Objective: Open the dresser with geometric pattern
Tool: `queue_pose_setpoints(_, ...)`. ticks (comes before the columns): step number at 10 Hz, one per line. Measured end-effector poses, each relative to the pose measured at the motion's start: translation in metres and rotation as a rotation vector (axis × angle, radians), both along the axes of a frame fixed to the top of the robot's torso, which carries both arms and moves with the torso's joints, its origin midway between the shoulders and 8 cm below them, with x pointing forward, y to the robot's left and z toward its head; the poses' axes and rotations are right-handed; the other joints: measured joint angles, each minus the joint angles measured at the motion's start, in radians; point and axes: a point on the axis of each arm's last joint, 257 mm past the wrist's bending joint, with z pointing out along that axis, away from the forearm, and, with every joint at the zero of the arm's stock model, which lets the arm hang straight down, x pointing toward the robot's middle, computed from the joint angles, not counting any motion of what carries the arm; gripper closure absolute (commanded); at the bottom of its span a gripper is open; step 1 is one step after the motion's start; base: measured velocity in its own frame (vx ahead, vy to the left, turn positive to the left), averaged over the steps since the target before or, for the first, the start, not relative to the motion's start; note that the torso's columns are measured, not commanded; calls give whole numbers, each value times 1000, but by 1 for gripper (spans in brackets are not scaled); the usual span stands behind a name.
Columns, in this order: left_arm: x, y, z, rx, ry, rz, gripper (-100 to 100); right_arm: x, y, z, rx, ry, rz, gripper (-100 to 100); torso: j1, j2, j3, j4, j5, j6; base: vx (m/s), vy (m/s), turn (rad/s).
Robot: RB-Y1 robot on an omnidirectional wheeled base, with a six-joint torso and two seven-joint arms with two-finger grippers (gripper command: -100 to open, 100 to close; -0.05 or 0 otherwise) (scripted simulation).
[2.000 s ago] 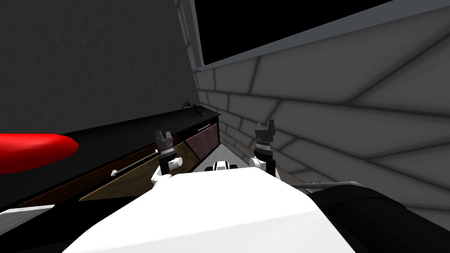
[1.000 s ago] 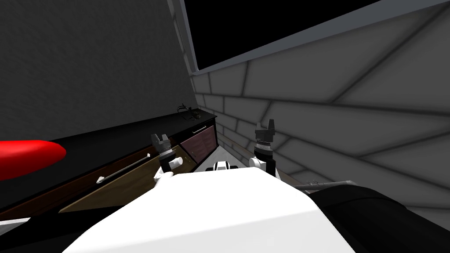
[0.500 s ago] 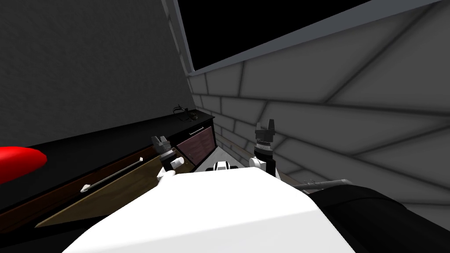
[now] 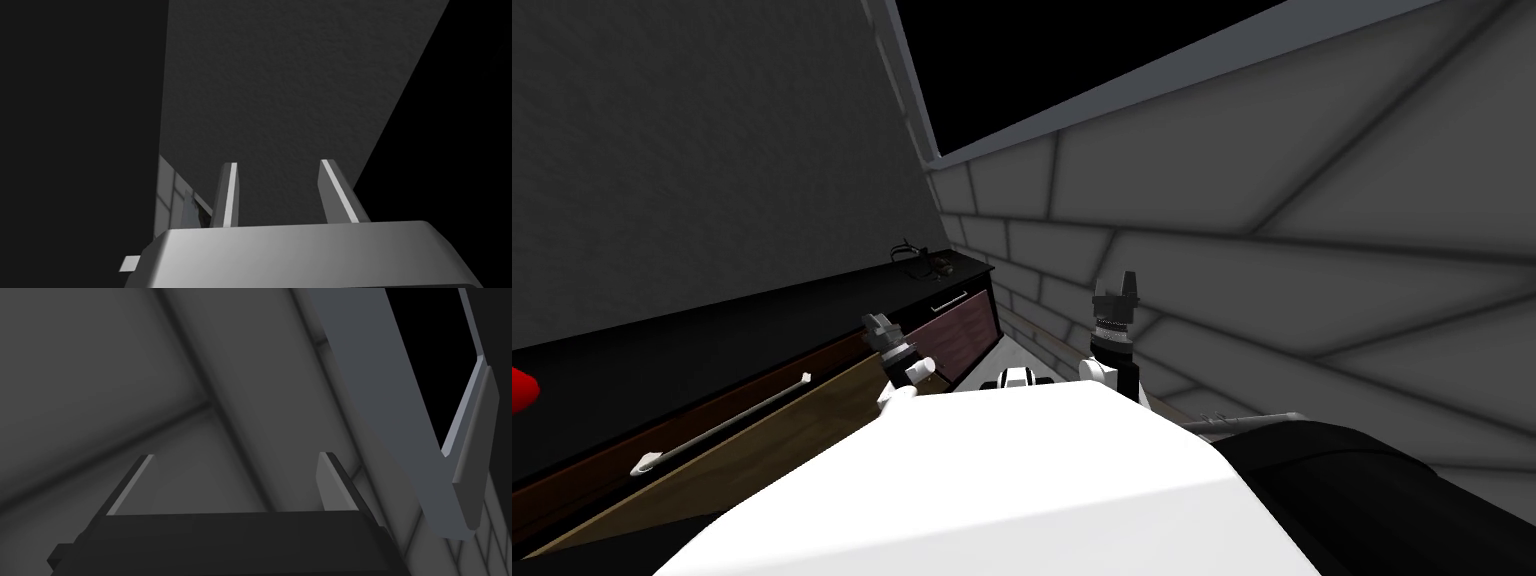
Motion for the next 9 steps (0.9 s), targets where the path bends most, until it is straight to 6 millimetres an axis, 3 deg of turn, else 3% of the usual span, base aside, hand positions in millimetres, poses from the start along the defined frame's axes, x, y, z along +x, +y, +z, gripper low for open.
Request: queue_pose_setpoints(9, -3, -17, -49, -136, -1, 47, -100, 0, 0, 0, 0, 0, 0, 0, -2, 3, 1, 2, -3, -5, 31, -34, -38)
